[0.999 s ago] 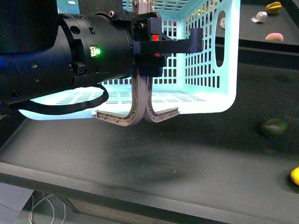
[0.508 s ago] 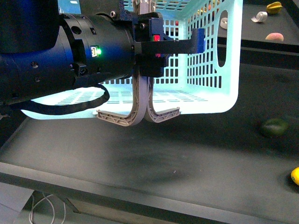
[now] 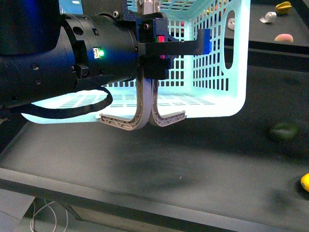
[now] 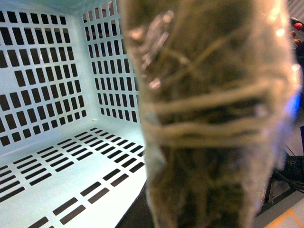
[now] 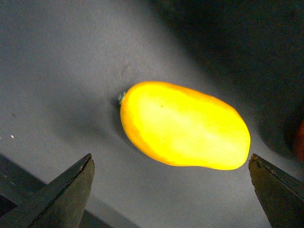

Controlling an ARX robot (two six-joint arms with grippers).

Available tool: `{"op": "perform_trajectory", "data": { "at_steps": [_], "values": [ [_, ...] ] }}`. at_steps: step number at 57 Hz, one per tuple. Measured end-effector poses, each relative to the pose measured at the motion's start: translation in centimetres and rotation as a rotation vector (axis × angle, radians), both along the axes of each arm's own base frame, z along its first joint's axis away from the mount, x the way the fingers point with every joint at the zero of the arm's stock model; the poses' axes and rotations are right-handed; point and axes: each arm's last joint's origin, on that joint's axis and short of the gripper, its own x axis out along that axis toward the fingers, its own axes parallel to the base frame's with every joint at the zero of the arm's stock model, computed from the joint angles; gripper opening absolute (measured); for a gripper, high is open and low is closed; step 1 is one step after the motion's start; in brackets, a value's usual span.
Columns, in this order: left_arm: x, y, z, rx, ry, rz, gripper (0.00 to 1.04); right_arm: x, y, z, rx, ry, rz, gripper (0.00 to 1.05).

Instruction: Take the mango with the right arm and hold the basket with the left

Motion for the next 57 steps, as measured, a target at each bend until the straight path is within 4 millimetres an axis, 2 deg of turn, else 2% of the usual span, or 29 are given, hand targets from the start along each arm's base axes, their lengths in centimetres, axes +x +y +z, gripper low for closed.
{"op": "perform_trajectory", "data": {
  "at_steps": [12, 27, 37, 57],
  "values": [
    [0.0, 0.0, 0.0, 0.000, 0.000, 0.000, 0.04, 0.7, -1.1, -1.3, -0.036, 0.068, 0.073, 0.96],
    [0.0, 0.0, 0.0, -0.001, 0.000, -0.001, 0.04, 2.5, -2.1, -2.5, -0.066, 0.053, 0.090, 0.96],
    [0.0, 0.0, 0.0, -0.001, 0.000, 0.000, 0.04, 3.2, -2.3, -3.8, -0.060, 0.057, 0.072, 0.96],
    [0.0, 0.0, 0.0, -0.001, 0.000, -0.001, 0.04, 3.8, -1.7, -4.8, -0.015, 0.085, 0.042, 0.96]
  ]
}}
